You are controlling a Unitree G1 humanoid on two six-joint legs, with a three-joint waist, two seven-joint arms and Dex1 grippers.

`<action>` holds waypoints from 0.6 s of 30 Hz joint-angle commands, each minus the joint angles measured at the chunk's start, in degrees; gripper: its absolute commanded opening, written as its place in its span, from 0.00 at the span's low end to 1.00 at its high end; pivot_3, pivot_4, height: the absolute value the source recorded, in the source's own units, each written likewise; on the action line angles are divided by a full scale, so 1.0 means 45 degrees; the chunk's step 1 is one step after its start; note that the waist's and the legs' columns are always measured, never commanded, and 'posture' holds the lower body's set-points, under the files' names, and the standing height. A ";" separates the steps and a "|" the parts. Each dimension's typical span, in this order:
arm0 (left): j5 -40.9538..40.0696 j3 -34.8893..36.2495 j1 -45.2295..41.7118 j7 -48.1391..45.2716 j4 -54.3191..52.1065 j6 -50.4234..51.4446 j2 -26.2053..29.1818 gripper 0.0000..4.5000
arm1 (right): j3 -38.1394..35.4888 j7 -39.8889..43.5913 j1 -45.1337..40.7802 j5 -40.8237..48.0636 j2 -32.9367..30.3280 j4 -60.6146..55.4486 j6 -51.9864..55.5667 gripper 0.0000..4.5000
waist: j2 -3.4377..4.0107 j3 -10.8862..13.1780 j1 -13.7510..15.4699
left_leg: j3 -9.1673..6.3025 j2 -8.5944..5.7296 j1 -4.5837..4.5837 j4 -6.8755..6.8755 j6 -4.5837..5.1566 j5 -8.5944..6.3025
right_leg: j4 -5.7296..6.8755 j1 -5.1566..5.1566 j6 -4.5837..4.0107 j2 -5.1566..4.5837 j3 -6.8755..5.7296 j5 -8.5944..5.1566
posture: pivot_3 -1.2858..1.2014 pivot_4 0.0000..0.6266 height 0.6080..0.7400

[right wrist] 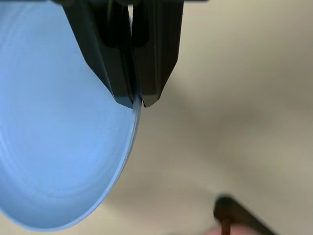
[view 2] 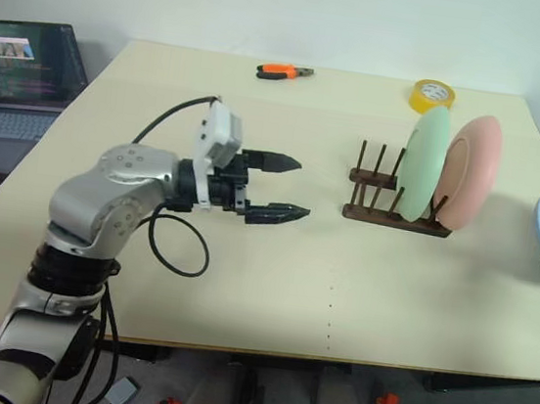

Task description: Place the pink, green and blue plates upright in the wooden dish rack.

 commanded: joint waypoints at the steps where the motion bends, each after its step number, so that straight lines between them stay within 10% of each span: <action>1: 0.0071 -0.0028 -0.0381 -0.0168 0.0033 -0.0479 -0.0229 1.00 | -0.1364 -0.0424 0.0034 0.0552 0.0069 -0.1005 0.0803 0.01 | 0.0000 0.0000 0.0001 | 0.0001 -0.0001 0.0000 0.0000 0.0000 0.0000 | -0.0002 0.0000 -0.0001 0.0000 0.0001 0.0000 | 0.52 0.24 1.00; 18: 0.0576 -0.0229 -0.0728 -0.0833 0.0936 -0.1106 -0.0554 1.00 | -0.3130 -0.1088 -0.0462 0.2195 0.0485 -0.3151 0.2395 0.01 | -0.0001 0.0001 -0.0008 | -0.0006 0.0002 -0.0007 -0.0009 0.0002 -0.0002 | -0.0012 -0.0001 -0.0005 0.0001 -0.0006 -0.0004 | 0.52 0.24 1.00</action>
